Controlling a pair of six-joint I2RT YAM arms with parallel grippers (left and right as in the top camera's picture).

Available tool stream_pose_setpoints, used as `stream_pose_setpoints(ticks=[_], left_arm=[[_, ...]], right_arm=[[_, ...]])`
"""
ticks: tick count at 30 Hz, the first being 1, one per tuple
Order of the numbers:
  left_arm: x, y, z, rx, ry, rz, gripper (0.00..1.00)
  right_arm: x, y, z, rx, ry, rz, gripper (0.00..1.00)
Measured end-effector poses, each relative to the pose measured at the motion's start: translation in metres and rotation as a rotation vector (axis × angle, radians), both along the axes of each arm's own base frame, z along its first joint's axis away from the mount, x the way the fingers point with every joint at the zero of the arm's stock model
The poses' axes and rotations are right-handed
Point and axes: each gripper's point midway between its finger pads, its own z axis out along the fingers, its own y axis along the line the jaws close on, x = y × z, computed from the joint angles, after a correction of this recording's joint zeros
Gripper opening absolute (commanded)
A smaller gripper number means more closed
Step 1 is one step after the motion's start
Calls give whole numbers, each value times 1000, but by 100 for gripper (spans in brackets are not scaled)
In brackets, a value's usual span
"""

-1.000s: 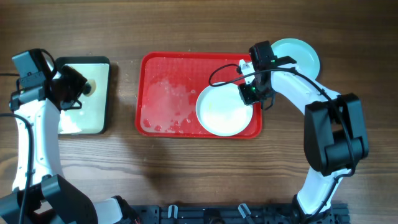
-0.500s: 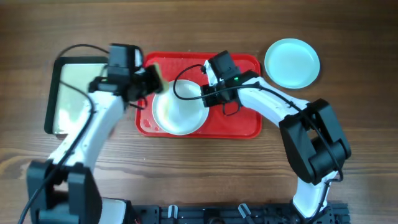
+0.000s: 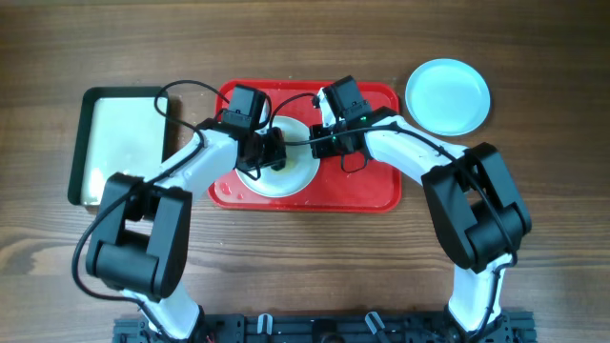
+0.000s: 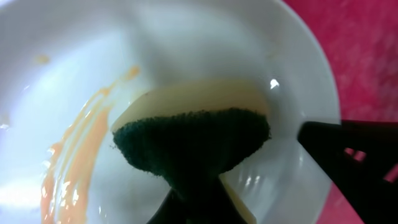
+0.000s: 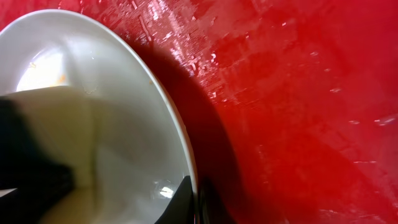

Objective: Clean dirty plates on tray and stack at the side
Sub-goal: 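Scrub the white plate with the sponge in the left gripper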

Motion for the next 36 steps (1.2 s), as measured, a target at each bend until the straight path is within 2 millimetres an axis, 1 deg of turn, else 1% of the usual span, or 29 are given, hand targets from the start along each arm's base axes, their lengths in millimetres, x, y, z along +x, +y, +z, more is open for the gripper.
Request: stream_pose_setpoints(ticks=[2,4,5,8,10,11,13,16,17,18,19,20,22,23,25,26,29,32,33,34,36], left_arm=[[0,2,-5,23,-7,-33,5],[0,9,-7,80,-19,-52,4],[0,16,-8,137,-24,-53,4],[6,50,-7,339,-55,-13,4],[7,77,-5,490,-68,20,4],[6,85,-4,537,-70,30,4],[7,93,-1,596,-81,32,4],[7,93,4,595,-90,36,4],[9,88,7,556,-101,36,6],[17,75,14,464,-132,35,7],[25,60,21,366,-166,28,12],[36,25,33,175,-215,-20,12],[37,6,38,72,-221,-38,10],[38,-1,39,35,-223,-46,5],[33,-8,31,-8,-180,-50,4],[31,-8,24,-10,-161,-52,4],[24,-5,-2,16,-91,-47,4],[26,7,-5,97,-87,-20,4],[27,14,-6,138,-91,-5,4],[28,26,-7,208,-87,19,4],[27,59,-4,369,-91,76,4]], right_arm=[[-1,1,0,5,4,2,4],[-2,1,0,9,9,5,4],[-2,2,0,12,11,6,4],[-3,2,-1,13,19,8,4],[-4,2,0,12,22,8,4],[-4,3,0,18,26,8,4],[-7,7,-1,27,33,20,4],[-8,8,-1,32,39,20,4],[-8,7,-1,31,40,18,4],[-7,6,-2,31,41,15,4],[-7,5,-2,31,42,14,4],[-6,4,-2,31,42,12,4],[-6,4,-2,31,42,12,4],[-6,4,-1,31,42,12,4],[-6,4,-1,31,42,12,4],[-6,4,-1,31,42,12,4],[-6,4,-1,31,41,12,4],[-6,4,-1,31,41,12,4],[-6,4,-1,31,41,12,4],[-6,4,-1,31,41,12,4],[-6,4,-1,30,41,12,4]])
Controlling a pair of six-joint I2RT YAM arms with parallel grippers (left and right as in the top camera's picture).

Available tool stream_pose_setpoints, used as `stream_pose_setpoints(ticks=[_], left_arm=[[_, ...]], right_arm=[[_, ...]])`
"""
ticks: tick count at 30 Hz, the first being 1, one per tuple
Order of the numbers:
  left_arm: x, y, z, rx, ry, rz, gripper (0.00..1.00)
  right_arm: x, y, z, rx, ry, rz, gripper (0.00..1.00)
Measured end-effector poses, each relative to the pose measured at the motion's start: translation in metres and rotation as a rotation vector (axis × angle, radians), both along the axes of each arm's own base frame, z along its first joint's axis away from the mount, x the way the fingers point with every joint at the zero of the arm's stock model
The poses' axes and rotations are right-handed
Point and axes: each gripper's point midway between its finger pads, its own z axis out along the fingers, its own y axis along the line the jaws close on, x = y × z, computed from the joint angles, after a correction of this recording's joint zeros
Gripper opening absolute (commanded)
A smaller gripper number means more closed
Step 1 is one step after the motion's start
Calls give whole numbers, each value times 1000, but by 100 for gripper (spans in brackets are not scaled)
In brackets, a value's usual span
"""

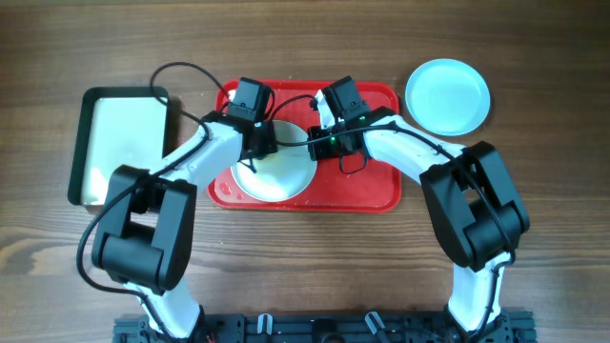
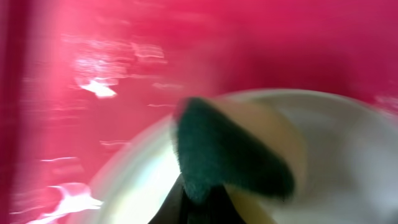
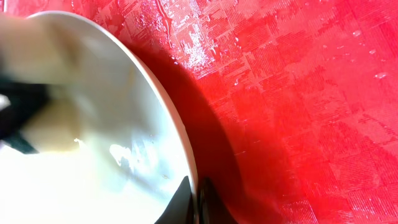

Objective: Clean dirty plates on tray and stack at the side
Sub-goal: 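Scrub the white plate with the sponge in the left gripper, then lift the white plate with the right gripper and stack it on the blue plates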

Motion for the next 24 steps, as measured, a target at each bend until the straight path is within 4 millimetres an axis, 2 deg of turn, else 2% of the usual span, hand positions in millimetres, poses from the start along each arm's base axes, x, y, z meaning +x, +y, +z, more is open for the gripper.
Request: stream_pose_setpoints(ticks=[2,4,6,7,9,11,13,15,17,18,19,21,22,24], left_arm=[[-4,26,4,109,3,46,4],[-7,37,14,161,-16,63,4],[-3,58,39,215,-82,115,4],[3,88,69,245,-164,199,4],[7,124,114,241,-286,335,4],[2,155,151,172,-381,454,4],[-4,181,172,77,-434,539,4],[-10,209,172,-16,-429,611,4],[-12,224,160,-78,-402,649,4],[-12,232,150,-107,-378,671,4],[-12,238,139,-122,-353,689,4],[-8,243,113,-158,-301,701,4],[-4,242,101,-171,-280,698,4],[0,240,80,-187,-240,694,4]], right_arm=[[-1,1,0,0,3,3,4],[-5,3,1,-18,18,10,4],[-6,-4,2,-61,37,6,4],[-5,-10,3,-87,36,12,4],[-1,-16,6,-122,20,31,4],[6,-19,15,-157,-23,61,4],[15,-20,37,-200,-105,119,4],[31,-16,83,-270,-288,199,4],[41,-8,134,-367,-499,259,4],[43,0,166,-431,-633,292,4],[41,10,200,-503,-769,324,4],[30,31,251,-637,-986,378,4],[24,40,270,-709,-1073,403,4],[16,48,291,-845,-1167,436,4]])
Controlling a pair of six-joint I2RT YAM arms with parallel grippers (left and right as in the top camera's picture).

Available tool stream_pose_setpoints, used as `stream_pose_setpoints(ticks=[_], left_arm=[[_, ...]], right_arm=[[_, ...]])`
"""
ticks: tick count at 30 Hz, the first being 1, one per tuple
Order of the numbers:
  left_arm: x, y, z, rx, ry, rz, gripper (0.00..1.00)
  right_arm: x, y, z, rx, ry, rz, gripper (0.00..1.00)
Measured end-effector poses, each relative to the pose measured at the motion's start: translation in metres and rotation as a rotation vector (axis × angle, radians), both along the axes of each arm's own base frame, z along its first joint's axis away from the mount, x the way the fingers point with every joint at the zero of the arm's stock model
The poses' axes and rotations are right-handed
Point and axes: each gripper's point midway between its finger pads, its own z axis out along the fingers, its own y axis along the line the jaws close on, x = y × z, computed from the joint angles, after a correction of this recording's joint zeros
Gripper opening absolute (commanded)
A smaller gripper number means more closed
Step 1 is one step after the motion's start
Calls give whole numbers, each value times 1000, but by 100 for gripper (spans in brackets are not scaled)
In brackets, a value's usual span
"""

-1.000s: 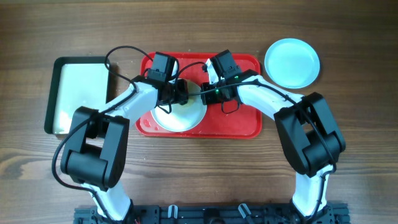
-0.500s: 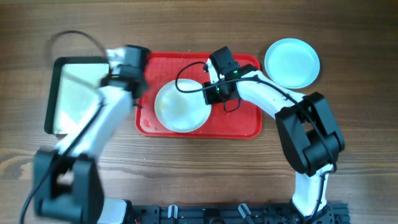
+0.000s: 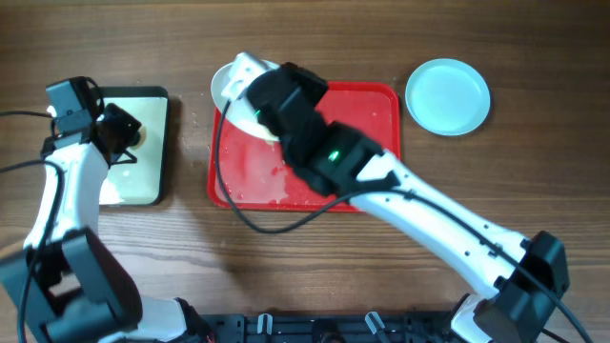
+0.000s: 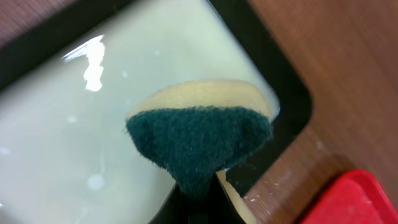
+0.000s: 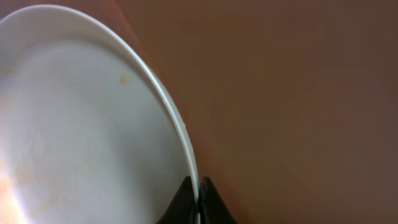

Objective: Clean dirty plates on tray and stack at the side
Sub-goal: 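Lift the white plate with the right gripper and stack it on the blue plates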

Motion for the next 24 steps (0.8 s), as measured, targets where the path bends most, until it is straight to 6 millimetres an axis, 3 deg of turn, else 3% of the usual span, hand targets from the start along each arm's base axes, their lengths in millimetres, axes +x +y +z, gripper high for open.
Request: stream_pose_setpoints(ticks=[4,8,9,10,11,12,18,21,22,24], left_arm=[[6,2,-28,-26,33,-2,6],[4,11,-38,-29,47,22,13],[3,13,-39,-29,48,26,22],[2,14,-40,-31,51,32,55],[2,15,-41,-29,53,37,76],[2,16,-40,-28,51,37,84],[5,18,-38,-22,35,37,90],[7,18,-27,-12,9,37,93],[7,18,-18,-4,-11,37,99],[10,19,26,34,-114,37,100]], right_arm=[[-6,-5,21,-195,-120,-44,4],[-5,-16,28,-293,-151,-85,4],[-5,-17,28,-304,-153,-92,4],[-5,-18,29,-312,-155,-95,4],[-5,-19,29,-315,-155,-98,4],[-5,-19,29,-317,-156,-100,4],[-5,-19,30,-349,-158,-90,4],[-5,-19,31,-355,-162,-87,4],[-4,-18,33,-347,-170,-89,4],[-3,-17,38,-321,-187,-94,4]])
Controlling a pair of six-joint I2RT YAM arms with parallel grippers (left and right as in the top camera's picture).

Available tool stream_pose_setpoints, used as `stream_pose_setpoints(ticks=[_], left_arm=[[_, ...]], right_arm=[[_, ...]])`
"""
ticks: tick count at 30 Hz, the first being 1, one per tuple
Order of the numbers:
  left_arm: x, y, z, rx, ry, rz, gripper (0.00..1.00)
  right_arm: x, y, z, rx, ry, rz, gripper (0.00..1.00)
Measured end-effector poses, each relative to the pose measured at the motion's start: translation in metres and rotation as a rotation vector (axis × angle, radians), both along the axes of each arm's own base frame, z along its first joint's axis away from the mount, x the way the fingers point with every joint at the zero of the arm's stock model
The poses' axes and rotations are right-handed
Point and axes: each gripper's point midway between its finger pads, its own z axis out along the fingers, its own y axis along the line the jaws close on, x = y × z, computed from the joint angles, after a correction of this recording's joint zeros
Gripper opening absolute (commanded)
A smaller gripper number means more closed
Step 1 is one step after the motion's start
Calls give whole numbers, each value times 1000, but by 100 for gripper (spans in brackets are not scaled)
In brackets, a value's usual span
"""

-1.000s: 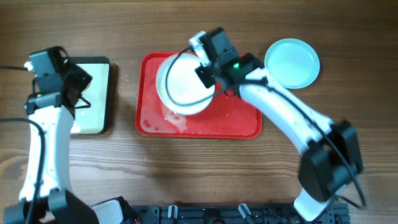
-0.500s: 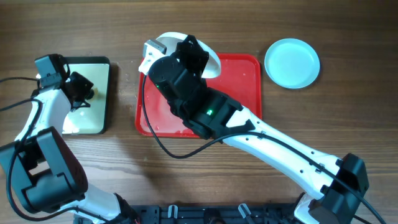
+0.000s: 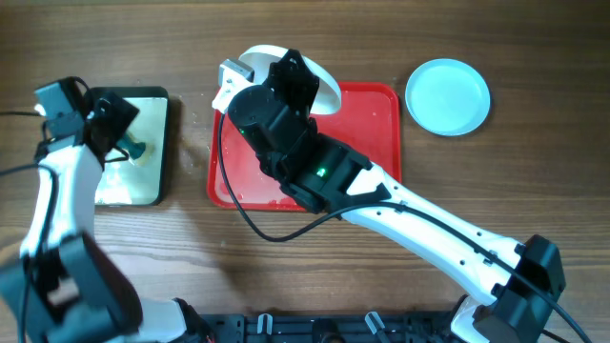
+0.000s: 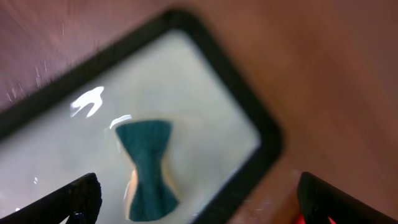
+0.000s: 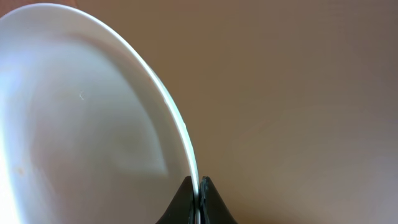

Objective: Clean dirty plates on tray and stack at the side
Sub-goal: 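Lift the white plate with the right gripper and stack it on the blue plates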

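Note:
My right gripper (image 5: 198, 200) is shut on the rim of a white plate (image 5: 93, 124), held up off the table. In the overhead view that plate (image 3: 259, 55) shows above the far-left corner of the red tray (image 3: 367, 124), mostly hidden by the raised right arm. The green and yellow sponge (image 4: 146, 168) lies in the milky water of the black basin (image 4: 249, 118). Just above it my left gripper (image 4: 199, 205) is open, its fingers (image 4: 74, 196) wide apart and holding nothing. From overhead, the sponge (image 3: 133, 150) sits at the basin's right side.
A clean light-blue plate (image 3: 448, 97) rests on the wooden table right of the tray. The black basin (image 3: 162, 143) stands left of the tray. The tray's wet red floor has no plate on it.
My left gripper has opened and let go of the sponge, which now lies in the basin's water. The right gripper still holds the plate aloft, a little further right.
First my left gripper scrubbed an orange smear on the plate on the tray while the right pinched its rim. Then the sponge was at the plate's far edge. Later the sponge was over the basin and the plate off the tray. Now the sponge lies in the basin.

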Motion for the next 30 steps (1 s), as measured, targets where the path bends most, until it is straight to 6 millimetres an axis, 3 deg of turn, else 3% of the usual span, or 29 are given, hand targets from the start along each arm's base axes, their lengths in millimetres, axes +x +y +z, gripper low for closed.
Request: stream_pose_setpoints(ticks=[3,6,8,11,13,19,23,25,27,30], left_arm=[[-4,-2,68,64,-160,1,100],[-8,-3,88,82,-204,1,100],[-10,-5,85,75,-193,-2,100],[-12,-14,80,33,-179,-34,96],[-13,-25,76,-17,-168,-71,97],[-13,-43,74,-96,-172,-136,100],[-13,-46,74,-108,-175,-146,100],[-13,-46,74,-108,-176,-147,100],[-13,-46,74,-110,-176,-148,100],[-13,-46,74,-110,-176,-148,100]], right_arm=[[3,0,6,28,-23,-5,4],[5,-2,7,33,-25,-6,4],[6,-4,2,70,-10,-17,4],[11,-20,-36,171,140,-40,4],[21,-39,-77,358,335,-61,4],[55,-105,-139,1005,664,-232,4],[54,-128,-185,1175,842,-335,4],[51,-131,-193,1175,859,-359,4],[53,-133,-188,1152,819,-365,4],[50,-131,-154,977,659,-302,4]])
